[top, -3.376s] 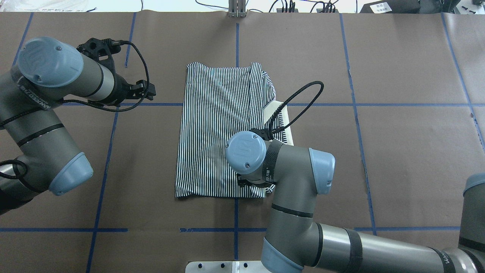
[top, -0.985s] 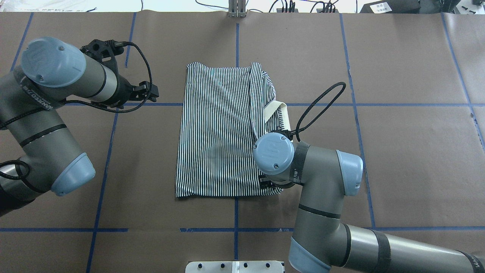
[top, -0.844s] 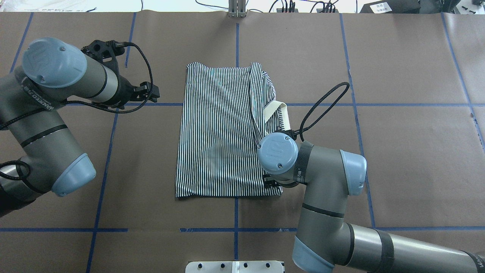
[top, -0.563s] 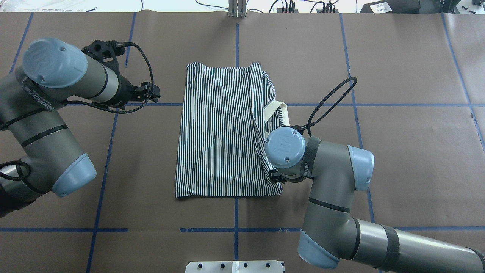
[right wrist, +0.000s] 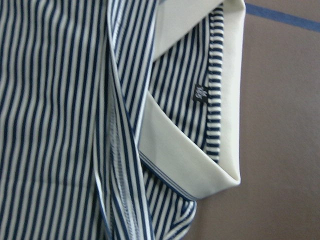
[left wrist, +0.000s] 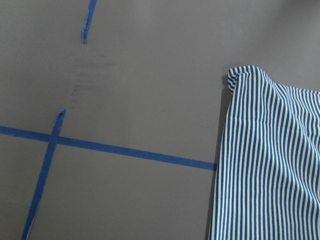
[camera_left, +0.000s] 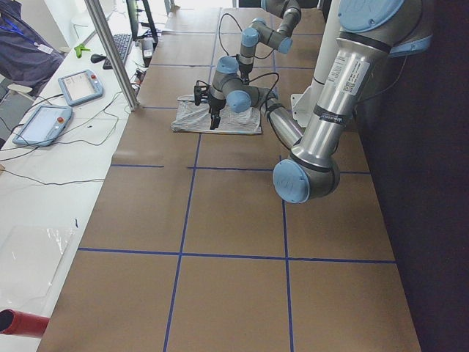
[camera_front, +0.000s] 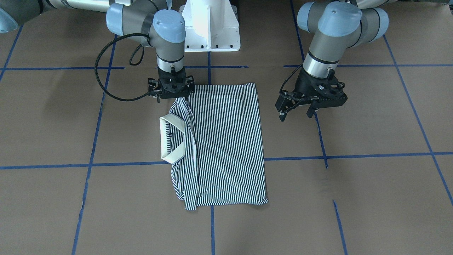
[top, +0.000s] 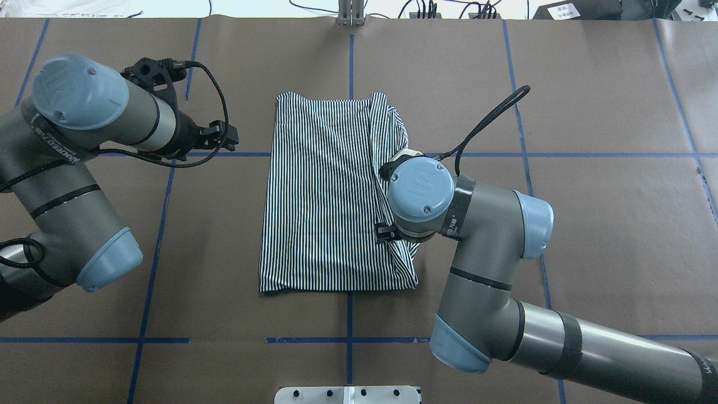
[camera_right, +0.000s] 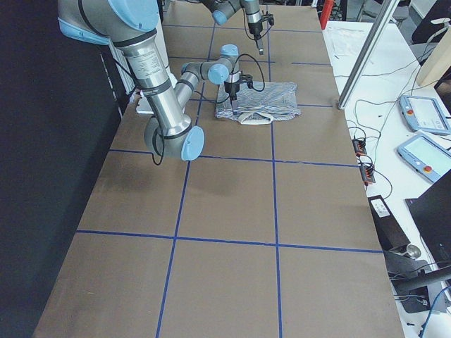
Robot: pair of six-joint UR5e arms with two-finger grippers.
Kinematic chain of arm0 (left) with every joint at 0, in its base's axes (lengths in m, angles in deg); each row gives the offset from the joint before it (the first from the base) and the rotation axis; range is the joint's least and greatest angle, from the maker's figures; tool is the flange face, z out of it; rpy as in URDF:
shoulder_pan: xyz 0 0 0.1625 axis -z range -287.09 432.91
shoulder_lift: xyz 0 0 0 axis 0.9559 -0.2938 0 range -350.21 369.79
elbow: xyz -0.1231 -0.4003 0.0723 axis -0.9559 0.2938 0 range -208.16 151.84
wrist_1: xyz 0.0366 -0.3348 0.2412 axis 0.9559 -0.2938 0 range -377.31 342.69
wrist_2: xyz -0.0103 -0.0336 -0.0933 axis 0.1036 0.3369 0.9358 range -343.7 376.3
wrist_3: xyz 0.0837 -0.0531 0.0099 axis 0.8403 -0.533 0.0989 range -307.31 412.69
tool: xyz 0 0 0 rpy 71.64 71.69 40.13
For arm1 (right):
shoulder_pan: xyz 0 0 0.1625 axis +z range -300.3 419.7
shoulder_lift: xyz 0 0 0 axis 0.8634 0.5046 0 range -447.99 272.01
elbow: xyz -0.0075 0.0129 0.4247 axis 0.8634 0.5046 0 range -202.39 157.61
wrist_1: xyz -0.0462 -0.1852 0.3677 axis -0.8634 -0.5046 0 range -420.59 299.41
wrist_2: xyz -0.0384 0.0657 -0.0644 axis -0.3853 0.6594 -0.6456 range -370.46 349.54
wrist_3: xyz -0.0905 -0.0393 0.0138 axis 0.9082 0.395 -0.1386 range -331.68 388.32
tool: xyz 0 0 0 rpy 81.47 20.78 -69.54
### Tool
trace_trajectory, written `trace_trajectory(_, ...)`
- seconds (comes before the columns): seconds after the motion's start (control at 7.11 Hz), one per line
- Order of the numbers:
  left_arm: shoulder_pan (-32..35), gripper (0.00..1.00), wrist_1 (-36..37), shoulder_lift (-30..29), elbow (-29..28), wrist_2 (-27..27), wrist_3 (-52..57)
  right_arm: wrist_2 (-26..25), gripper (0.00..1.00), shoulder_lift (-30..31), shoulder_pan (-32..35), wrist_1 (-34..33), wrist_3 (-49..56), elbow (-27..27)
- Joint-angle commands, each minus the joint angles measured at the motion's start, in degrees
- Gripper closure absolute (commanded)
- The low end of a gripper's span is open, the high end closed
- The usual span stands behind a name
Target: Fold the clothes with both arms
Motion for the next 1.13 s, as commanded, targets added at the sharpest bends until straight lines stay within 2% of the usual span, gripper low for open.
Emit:
trace_trajectory(0.0,0.0,0.0,-0.09,0.33,-0.06,0.05,0.22,-0.23,0.0,-3.11,1.2,8.89,0.72,6.83)
trace_trajectory(0.42,0.09,0.0,-0.09,0.33,0.03,0.05,0.14,-0.49,0.01,-3.82,0.59,8.3,1.16,9.22)
trace_trajectory(0.98,0.09,0.0,-0.09,0.42,-0.06,0.05,0.14,0.3,0.0,-3.72,0.06,0.48,1.16,8.61)
